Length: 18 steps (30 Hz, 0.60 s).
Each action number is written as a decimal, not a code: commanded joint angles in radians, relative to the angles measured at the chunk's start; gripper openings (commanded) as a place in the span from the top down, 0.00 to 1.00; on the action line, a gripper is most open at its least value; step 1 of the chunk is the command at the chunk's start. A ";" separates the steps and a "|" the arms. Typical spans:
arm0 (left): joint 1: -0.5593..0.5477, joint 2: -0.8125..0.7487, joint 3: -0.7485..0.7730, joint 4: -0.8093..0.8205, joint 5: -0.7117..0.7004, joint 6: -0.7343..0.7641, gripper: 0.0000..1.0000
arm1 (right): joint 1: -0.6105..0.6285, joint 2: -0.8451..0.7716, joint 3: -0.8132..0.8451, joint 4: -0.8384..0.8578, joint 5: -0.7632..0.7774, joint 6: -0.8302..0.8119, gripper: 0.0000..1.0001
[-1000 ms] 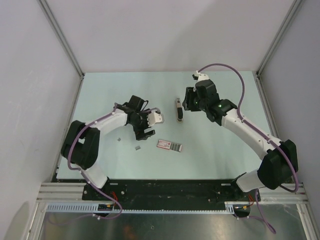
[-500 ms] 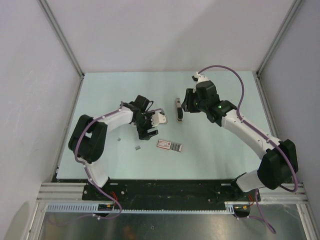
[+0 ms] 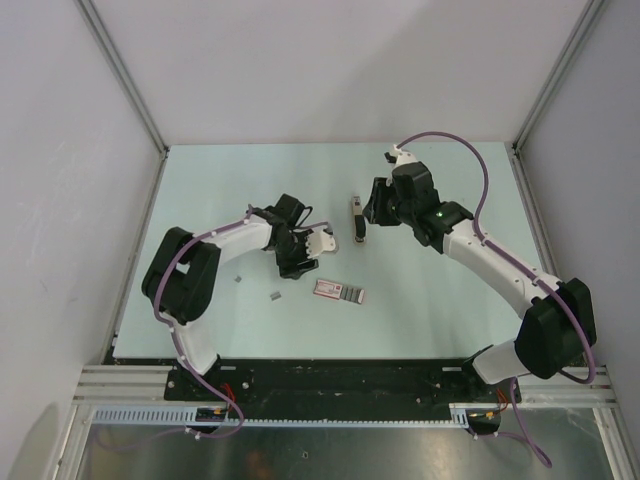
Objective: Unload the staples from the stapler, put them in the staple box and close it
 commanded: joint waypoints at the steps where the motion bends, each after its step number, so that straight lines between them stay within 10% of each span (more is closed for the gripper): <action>1: -0.007 0.012 0.030 -0.003 -0.013 -0.017 0.39 | -0.003 -0.030 0.001 0.037 -0.029 0.014 0.67; 18: -0.018 0.023 0.045 -0.004 0.022 -0.063 0.65 | 0.005 -0.037 -0.001 0.038 -0.032 0.020 0.80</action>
